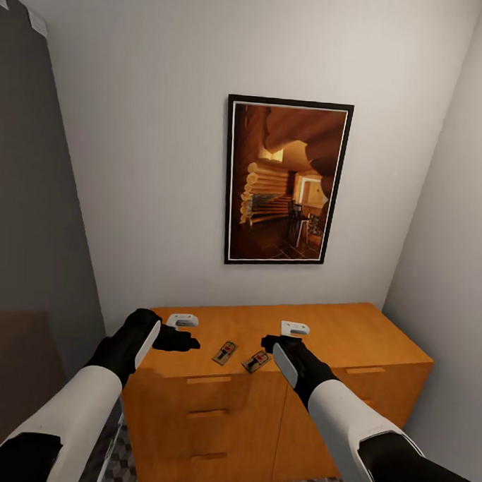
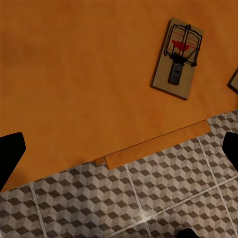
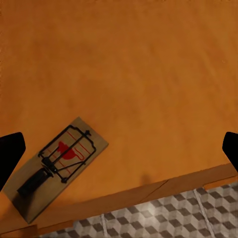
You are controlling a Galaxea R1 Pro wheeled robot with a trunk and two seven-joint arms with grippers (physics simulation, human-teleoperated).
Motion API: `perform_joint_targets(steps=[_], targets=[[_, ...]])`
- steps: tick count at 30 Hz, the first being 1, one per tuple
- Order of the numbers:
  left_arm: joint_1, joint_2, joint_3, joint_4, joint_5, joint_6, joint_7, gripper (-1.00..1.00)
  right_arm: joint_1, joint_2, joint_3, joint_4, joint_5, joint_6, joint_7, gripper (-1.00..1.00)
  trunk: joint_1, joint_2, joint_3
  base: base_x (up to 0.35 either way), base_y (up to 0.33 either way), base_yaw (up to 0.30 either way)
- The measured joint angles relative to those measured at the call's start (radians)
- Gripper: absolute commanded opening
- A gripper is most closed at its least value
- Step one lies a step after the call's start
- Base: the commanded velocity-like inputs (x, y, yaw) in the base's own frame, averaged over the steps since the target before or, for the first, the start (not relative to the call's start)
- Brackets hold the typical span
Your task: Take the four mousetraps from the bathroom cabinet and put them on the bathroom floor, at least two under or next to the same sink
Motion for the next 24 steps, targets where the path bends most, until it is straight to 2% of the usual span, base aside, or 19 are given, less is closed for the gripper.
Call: perform_joint_targets(steps=[10, 24], targets=[[0.0, 0.0, 0.0, 0.004, 0.001, 0.0, 0.0, 1.0, 0.0, 0.0, 0.006, 0.0, 0.0, 0.002, 0.0, 1.0, 0.0, 0.0, 0.0, 0.009, 0.003, 0.0], [0.0, 0.002, 0.0, 0.003, 0.001, -0.002, 0.0, 1.0, 0.0, 0.0, 0.007, 0.0, -0.001, 0.001, 0.0, 1.0, 0.0, 0.0, 0.0, 0.114, 0.067, 0.0]])
